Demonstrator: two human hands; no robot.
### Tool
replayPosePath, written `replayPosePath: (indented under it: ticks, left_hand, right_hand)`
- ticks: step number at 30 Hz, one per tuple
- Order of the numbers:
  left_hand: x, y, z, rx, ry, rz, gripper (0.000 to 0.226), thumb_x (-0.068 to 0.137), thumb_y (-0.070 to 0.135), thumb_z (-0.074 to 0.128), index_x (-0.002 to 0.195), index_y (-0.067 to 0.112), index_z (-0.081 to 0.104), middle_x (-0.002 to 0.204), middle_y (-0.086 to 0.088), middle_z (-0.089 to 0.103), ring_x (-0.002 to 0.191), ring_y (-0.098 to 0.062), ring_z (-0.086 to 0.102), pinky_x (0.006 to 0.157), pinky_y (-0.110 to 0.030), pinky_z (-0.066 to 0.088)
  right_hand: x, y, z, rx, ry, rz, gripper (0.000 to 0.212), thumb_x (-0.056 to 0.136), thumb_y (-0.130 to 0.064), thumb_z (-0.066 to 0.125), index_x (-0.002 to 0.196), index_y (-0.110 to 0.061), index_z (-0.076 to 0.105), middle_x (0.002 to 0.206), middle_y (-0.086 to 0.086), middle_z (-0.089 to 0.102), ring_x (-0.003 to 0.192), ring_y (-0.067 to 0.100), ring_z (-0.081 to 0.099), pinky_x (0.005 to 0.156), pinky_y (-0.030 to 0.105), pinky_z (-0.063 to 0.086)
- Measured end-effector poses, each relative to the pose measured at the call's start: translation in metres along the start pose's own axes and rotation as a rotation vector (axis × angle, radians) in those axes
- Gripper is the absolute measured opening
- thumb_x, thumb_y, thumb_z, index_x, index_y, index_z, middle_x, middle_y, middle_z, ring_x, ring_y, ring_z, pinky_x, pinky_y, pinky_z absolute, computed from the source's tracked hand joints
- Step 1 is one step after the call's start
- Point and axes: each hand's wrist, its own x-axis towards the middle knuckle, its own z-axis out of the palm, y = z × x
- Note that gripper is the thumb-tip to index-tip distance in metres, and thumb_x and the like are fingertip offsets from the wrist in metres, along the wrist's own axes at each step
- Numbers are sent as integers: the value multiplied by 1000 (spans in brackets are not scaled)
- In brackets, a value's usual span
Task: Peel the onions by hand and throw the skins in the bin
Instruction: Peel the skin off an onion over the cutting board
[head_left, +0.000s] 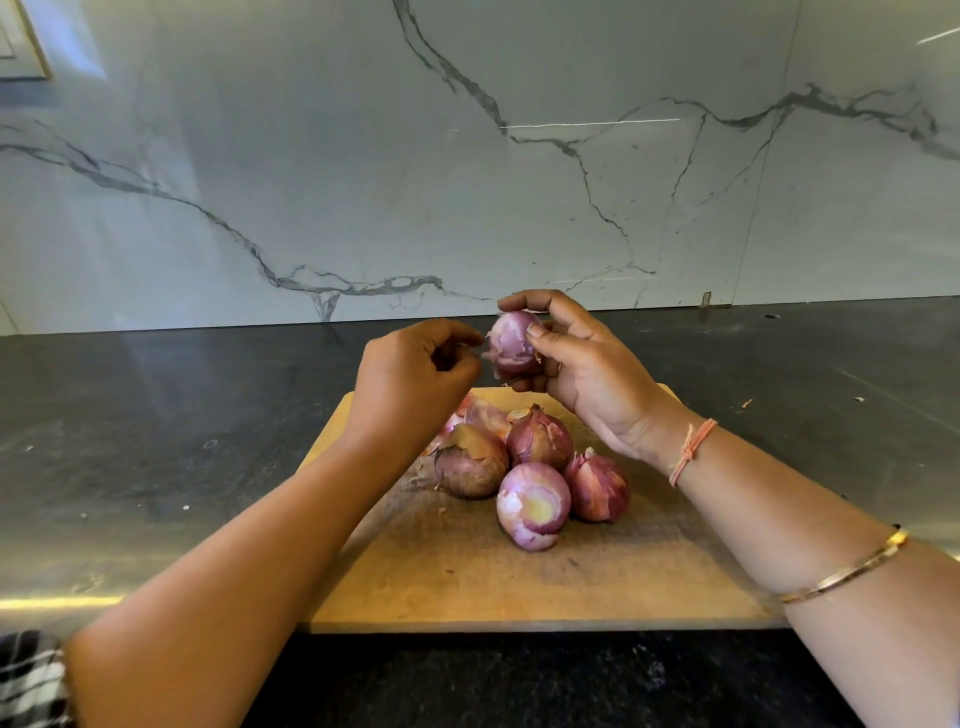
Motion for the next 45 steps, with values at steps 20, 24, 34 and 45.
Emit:
replayPosePath:
  ticks: [20, 24, 34, 45]
  left_hand:
    - [-5, 10, 1, -39, -27, 34, 17, 81, 20, 69, 98, 15, 69, 74, 14, 64, 70, -1, 62, 65, -12, 49]
    - [-4, 9, 2, 0, -28, 31, 21, 82, 21, 69, 102, 15, 68, 77, 9, 66, 72, -5, 63, 66, -21, 53]
    - [-1, 8, 2, 21, -5, 20, 15, 83, 13, 66, 98, 13, 69, 71, 15, 60, 65, -3, 58, 60, -15, 47]
    - [0, 4, 0, -7, 35, 16, 15, 84, 6, 61, 90, 15, 70, 71, 12, 63, 64, -7, 58, 60, -18, 45]
  right_hand:
    - [-5, -4, 5, -102, -11, -22, 28, 93, 2, 52, 102, -22, 63, 111, 8, 64, 97, 17, 63, 84, 35, 56]
    - [-6, -6, 8, -108, -24, -24, 30, 93, 5, 52, 102, -22, 62, 110, 9, 64, 97, 16, 62, 84, 32, 55]
    - [-6, -6, 7, -71, -48, -10, 29, 94, 5, 48, 103, -19, 62, 107, 5, 64, 95, 18, 62, 80, 34, 55]
    - [-4, -8, 3, 201, -64, 92, 30, 97, 0, 36, 109, -13, 60, 96, 6, 65, 74, 20, 63, 63, 28, 49]
